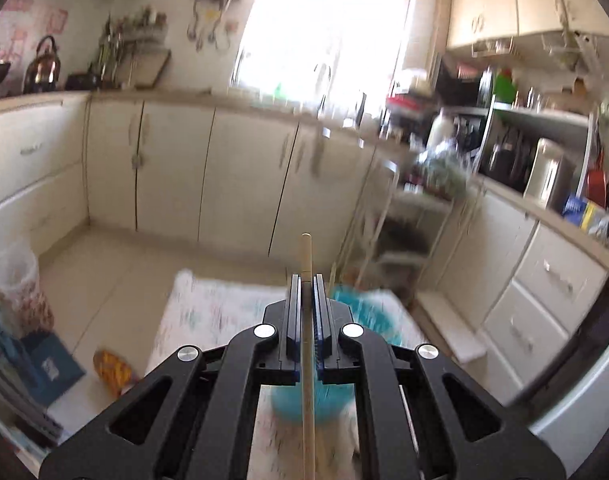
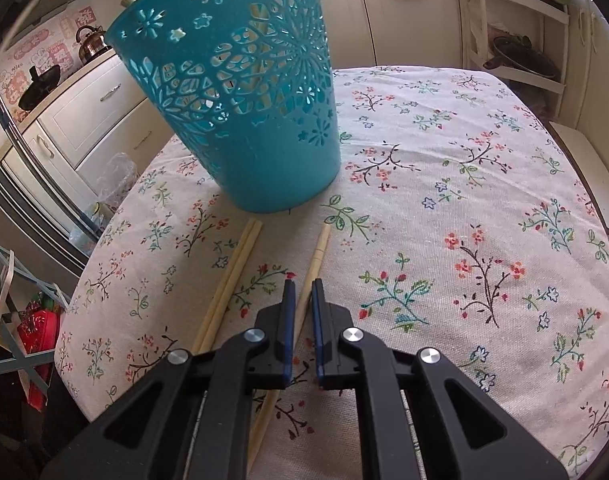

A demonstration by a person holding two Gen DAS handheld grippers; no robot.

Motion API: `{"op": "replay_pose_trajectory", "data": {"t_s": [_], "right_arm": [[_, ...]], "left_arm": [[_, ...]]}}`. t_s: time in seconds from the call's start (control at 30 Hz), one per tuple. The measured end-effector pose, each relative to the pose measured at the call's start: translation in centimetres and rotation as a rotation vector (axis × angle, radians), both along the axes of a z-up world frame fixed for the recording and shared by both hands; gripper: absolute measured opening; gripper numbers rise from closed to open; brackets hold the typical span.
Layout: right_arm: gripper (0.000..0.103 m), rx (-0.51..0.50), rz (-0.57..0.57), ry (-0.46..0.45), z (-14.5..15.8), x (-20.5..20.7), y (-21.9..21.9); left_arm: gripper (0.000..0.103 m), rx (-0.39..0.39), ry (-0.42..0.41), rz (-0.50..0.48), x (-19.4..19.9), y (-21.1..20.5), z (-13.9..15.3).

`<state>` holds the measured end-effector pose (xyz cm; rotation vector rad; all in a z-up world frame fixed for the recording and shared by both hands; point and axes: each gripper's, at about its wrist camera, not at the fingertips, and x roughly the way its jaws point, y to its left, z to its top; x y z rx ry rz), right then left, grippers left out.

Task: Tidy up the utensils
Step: 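Lift the stick over the teal basket with the left tool and release it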

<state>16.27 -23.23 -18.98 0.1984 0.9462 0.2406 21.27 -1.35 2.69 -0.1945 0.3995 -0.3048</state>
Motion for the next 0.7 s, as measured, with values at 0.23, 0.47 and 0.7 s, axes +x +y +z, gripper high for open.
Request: {"op": "replay_pose_trajectory", "data": {"t_s": [0.23,0.47,0.7], "right_arm": [[0.009,0.019,0.000,-0.004,-0.1,-0.3,0.0],[0.009,0.037,0.004,0.000,-0.1,-0.2,-0.4],[0.009,0.043,0.004,0.002,-0.1,-0.1,-0.5]], "left_arm": [[0.005,-0.006,-0.155,0.104,5.4,-4.4,2.0],[0.005,0.028,-0.116,0.141,9.0,-6.7,-1.6],[0.005,0.086,-0.025,0.100,8.7,-6.3,-5.9]]}}
